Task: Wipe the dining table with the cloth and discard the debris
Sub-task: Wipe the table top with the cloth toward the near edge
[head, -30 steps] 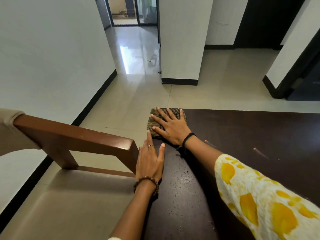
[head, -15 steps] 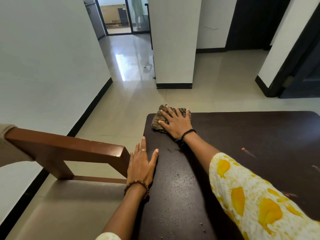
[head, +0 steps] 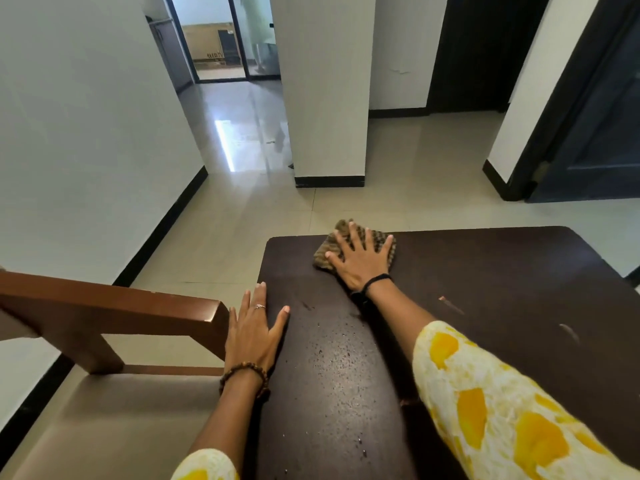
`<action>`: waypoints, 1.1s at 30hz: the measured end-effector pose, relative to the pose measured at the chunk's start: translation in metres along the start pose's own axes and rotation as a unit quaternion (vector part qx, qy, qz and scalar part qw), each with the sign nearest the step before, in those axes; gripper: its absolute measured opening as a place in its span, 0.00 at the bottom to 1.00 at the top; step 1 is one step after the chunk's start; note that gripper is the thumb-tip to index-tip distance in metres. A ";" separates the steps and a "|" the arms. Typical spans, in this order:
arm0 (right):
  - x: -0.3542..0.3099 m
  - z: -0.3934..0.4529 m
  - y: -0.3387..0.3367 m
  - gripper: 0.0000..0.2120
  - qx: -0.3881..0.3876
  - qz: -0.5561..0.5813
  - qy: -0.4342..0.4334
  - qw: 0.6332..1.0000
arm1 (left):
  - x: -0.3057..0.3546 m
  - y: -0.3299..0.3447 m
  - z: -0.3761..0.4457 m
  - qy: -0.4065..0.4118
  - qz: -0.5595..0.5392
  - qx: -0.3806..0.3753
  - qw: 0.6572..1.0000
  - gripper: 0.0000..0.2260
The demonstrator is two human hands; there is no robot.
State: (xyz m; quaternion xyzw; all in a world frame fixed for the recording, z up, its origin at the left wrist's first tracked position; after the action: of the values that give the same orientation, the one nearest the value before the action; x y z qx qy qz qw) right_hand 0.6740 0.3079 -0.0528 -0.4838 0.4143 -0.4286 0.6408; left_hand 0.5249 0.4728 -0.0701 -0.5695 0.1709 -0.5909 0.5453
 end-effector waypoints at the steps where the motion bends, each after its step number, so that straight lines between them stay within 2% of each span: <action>1: -0.009 -0.003 0.001 0.28 0.001 0.006 -0.019 1.000 | 0.001 0.000 0.000 0.005 0.013 0.001 1.000 0.29; 4: -0.020 -0.011 0.003 0.28 -0.008 0.015 -0.060 0.998 | 0.001 -0.002 0.001 0.032 0.058 0.016 0.998 0.28; 8: -0.009 -0.013 0.004 0.27 -0.012 0.027 -0.099 0.995 | 0.025 -0.001 -0.012 0.102 0.110 0.082 0.985 0.31; 10: 0.002 -0.008 0.003 0.27 -0.019 0.032 -0.117 0.992 | 0.056 0.008 -0.028 0.103 0.085 0.077 0.988 0.32; 12: 0.021 -0.003 0.001 0.27 -0.028 0.032 -0.116 0.992 | 0.092 0.023 -0.048 0.116 0.065 0.036 0.990 0.33; 18: 0.102 -0.002 -0.011 0.27 -0.024 0.035 -0.069 0.997 | 0.157 0.059 -0.078 0.130 0.090 -0.034 0.987 0.34; 23: 0.196 -0.011 -0.026 0.26 -0.014 0.029 -0.011 0.999 | 0.165 0.067 -0.080 0.129 0.107 -0.066 0.984 0.37; 27: 0.272 -0.028 -0.038 0.26 -0.004 0.014 0.059 0.998 | 0.166 0.066 -0.080 0.120 0.085 -0.069 0.987 0.35; 30: 0.289 -0.038 -0.042 0.27 -0.006 0.003 0.106 0.994 | 0.166 0.065 -0.082 0.122 0.085 -0.071 0.986 0.34; 33: 0.271 -0.044 -0.040 0.27 0.004 -0.006 0.117 0.993 | 0.166 0.065 -0.082 0.125 0.092 -0.074 0.985 0.34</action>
State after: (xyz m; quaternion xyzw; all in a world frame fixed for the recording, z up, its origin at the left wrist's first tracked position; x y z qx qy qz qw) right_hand 0.7046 0.0323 -0.0539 -0.4298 0.4822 -0.4876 0.5874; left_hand 0.5243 0.2769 -0.0673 -0.5121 0.3327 -0.5901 0.5280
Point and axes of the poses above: each hand's wrist, its own z-axis towards the middle knuckle, its own y-axis out of the palm, x = y × z, the point moved 3 cm from there along z, towards the middle knuckle, and after that the axes turned 13 degrees about x, right-handed, at the moved point
